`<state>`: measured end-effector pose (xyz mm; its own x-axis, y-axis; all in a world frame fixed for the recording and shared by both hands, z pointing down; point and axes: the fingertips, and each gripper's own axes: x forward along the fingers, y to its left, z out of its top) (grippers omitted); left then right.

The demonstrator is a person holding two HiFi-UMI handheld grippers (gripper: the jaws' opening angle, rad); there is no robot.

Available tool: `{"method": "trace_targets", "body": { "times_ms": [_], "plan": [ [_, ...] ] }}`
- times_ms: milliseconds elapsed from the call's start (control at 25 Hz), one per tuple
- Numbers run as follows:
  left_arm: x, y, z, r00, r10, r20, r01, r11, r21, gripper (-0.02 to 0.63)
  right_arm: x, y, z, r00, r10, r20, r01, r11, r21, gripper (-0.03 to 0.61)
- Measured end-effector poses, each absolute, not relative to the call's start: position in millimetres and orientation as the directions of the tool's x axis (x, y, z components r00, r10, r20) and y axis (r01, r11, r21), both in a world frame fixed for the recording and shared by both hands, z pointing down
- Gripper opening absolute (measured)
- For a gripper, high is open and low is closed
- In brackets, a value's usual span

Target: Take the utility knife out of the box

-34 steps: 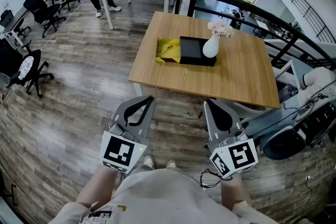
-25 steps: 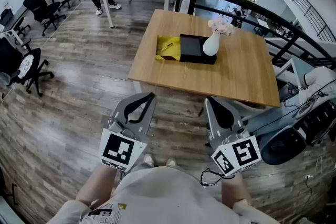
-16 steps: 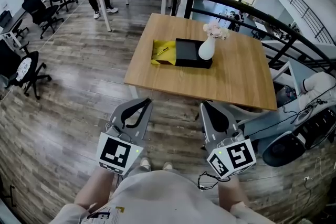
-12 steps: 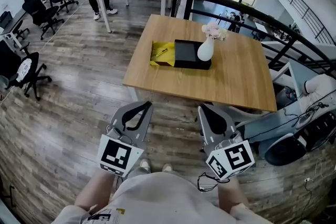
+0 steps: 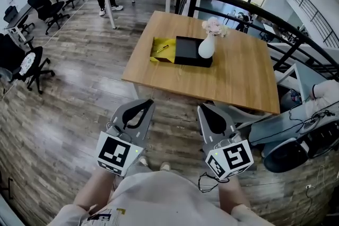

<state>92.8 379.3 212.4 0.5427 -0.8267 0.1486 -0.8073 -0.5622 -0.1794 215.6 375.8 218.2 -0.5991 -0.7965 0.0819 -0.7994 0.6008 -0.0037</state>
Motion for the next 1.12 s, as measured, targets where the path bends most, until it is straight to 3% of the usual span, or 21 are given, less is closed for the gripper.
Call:
{"method": "trace_targets", "body": {
  "times_ms": [480,1120],
  "plan": [
    [118.9,375.8,220.6,0.482,-0.861,0.163,-0.830,-0.508,-0.230,0.002,257.7,374.1,230.4,-0.634,-0.768,0.089,-0.771,0.637,-0.005,0.002],
    [114.3,351.2,238.3,0.465,-0.869,0.168,-0.844,-0.493,-0.210,0.002,251.2,349.6,239.6,-0.676,-0.734,0.066,-0.736,0.676,-0.019,0.002]
  ]
}}
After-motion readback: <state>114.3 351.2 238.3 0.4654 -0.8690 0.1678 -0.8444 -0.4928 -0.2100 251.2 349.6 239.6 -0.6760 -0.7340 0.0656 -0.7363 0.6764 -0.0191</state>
